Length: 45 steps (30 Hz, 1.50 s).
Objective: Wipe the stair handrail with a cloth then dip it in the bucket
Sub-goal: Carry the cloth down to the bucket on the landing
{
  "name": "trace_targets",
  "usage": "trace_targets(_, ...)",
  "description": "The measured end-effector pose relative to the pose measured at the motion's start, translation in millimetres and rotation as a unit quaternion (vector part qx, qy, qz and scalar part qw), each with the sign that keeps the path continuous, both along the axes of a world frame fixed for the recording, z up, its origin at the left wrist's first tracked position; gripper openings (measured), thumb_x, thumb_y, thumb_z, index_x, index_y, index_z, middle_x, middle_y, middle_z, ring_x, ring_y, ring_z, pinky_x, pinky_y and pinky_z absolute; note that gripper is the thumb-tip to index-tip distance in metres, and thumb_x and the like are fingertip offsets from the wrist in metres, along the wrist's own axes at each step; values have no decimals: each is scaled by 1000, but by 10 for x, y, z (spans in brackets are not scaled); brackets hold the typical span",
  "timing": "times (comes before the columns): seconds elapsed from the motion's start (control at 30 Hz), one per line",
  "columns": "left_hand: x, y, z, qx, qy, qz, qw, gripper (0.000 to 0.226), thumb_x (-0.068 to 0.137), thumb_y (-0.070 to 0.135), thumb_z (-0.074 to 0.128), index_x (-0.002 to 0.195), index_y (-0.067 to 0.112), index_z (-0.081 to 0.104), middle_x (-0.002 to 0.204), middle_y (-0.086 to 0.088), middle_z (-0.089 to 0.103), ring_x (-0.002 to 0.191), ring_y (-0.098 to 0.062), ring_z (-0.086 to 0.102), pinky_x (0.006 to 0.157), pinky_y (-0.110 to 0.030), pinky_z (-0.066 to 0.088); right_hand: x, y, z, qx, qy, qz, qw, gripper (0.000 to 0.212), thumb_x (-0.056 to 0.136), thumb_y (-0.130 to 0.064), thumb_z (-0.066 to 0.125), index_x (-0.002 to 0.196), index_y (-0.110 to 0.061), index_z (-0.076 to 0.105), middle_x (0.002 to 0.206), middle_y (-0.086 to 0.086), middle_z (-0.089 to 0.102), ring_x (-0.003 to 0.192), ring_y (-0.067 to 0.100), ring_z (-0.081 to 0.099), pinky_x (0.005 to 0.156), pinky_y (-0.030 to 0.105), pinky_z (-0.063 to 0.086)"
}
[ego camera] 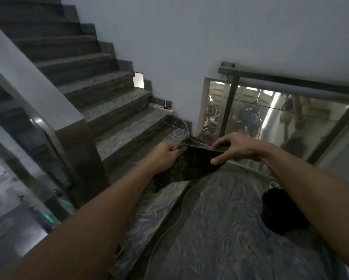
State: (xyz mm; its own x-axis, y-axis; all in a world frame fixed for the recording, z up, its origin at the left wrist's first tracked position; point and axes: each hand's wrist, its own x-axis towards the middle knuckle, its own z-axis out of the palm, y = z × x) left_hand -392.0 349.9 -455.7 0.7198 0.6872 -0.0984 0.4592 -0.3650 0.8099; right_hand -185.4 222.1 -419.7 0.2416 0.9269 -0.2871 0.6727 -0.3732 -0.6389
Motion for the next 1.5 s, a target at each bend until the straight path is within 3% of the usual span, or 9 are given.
trace_targets(0.13,613,330,65,49,74,-78,993,44,63,43,84,94,20,63,90,2,65,88,-16,64,78,-37,53,645,299,-168,34,-11,-19,999,10,80,-19,71,82,-28,74,91,-1,69,86,14,62,70,23,47)
trace_targets(0.37,1842,906,277,132,151,-137,970,10,79,28,75,80,23,66,84,-1,63,86,-21,62,79,-41,53,1841,637,-44,18,-33,-29,999,12,84,-26,67,87,-21,77,70,-2,67,61,8,57,59,22,45)
trace_targets(0.53,2602,1076,501,103,139,-138,975,30,91,29,61,62,28,57,68,3,55,68,-12,54,59,-28,41,2467,764,197,4,-89,-31,996,23,94,-23,52,74,-23,63,70,-3,59,67,14,56,59,26,39)
trace_targets(0.63,2978,1073,676,71,109,-151,980,30,98,26,50,68,26,55,71,4,54,74,-15,54,64,-29,39,2738,737,332,-3,-63,-66,996,29,96,-40,43,84,-20,59,86,4,63,84,23,61,77,38,48)
trace_targets(0.77,3359,1097,813,16,96,-191,977,22,95,37,52,93,16,60,87,-3,62,86,-21,62,70,-30,49,3000,601,497,-32,-70,-52,996,49,72,-56,70,104,-21,57,96,-1,63,88,14,61,77,30,51)
trace_targets(0.9,3729,1165,832,55,128,-253,957,60,64,28,85,113,19,53,105,2,62,96,-14,59,85,-31,51,3294,606,555,-26,-85,-64,994,11,84,-30,66,86,-23,57,83,-5,59,77,10,57,62,22,38)
trace_targets(1.07,4230,1333,756,117,133,-296,939,39,75,15,72,105,22,47,96,1,59,89,-18,60,73,-31,54,3693,619,480,-32,-88,-97,991,16,91,-17,53,76,-21,60,78,-4,58,77,15,58,64,24,38)
trace_targets(1.33,5243,1645,520,245,120,-372,887,16,76,9,58,84,23,55,87,-3,62,87,-26,63,75,-38,54,4370,582,278,-21,-113,-226,967,10,83,-25,68,79,-31,60,83,-14,55,80,7,54,63,24,38)
trace_targets(1.5,5762,1624,249,279,146,-431,846,19,78,16,60,95,19,68,95,-9,69,91,-28,64,76,-37,53,4625,359,90,-44,-106,-308,944,7,77,-25,75,79,-32,74,70,-16,64,71,2,60,65,27,45)
